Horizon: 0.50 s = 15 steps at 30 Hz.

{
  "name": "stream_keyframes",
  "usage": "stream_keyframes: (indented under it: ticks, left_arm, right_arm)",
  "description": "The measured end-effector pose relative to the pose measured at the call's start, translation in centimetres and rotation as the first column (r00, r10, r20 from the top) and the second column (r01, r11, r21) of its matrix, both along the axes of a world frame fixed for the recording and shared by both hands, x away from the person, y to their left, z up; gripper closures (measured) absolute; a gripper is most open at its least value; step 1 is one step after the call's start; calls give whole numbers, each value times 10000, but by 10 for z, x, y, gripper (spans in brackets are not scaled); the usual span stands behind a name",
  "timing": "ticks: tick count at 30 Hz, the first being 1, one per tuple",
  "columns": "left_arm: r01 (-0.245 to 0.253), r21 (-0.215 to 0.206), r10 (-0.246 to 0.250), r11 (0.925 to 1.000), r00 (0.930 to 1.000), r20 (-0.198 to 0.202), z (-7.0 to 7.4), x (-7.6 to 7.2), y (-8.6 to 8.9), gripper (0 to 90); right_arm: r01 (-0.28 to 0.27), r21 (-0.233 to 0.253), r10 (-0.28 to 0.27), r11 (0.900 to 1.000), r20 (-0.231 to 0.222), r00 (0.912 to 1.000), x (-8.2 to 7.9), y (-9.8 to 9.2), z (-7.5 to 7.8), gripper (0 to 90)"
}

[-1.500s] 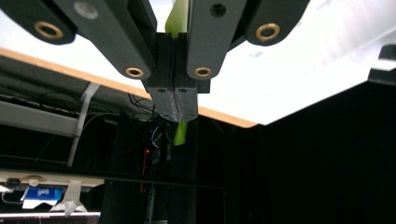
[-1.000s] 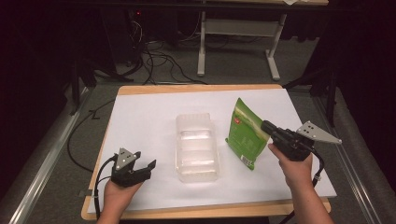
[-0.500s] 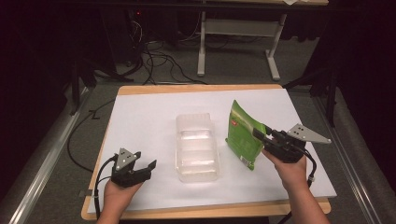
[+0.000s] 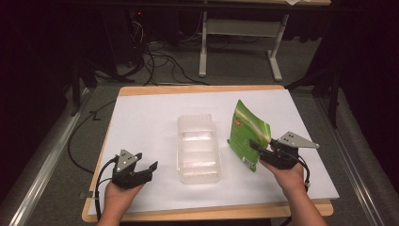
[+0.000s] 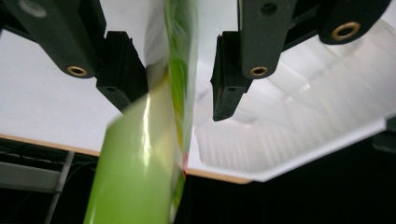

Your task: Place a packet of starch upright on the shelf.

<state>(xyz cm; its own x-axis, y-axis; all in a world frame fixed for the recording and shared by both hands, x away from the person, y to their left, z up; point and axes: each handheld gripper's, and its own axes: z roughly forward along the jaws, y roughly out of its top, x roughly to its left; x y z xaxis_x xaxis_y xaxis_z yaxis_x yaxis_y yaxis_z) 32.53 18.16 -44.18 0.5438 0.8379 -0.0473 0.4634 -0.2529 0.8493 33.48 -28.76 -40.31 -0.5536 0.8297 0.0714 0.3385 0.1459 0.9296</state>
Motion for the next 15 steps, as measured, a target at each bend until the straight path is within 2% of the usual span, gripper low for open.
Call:
stream_keyframes:
  ticks: [5,7,10,15]
  left_arm:
    - [28,4,-28,10000,10000,24,0,-1,0,318]
    - [27,14,-27,10000,10000,25,0,-1,0,318]
    - [44,6,-44,10000,10000,28,0,0,0,318]
    - [58,28,-58,10000,10000,48,1,-1,0,318]
  right_arm:
    - [-174,-352,158,9992,-461,9988,5,6,-12,581]
    - [-200,-424,182,9989,-415,9990,4,9,-12,592]
    - [-22,-542,-1,9985,-420,9991,4,10,-12,597]
    - [322,-530,-360,9981,-727,9967,7,10,-14,595]
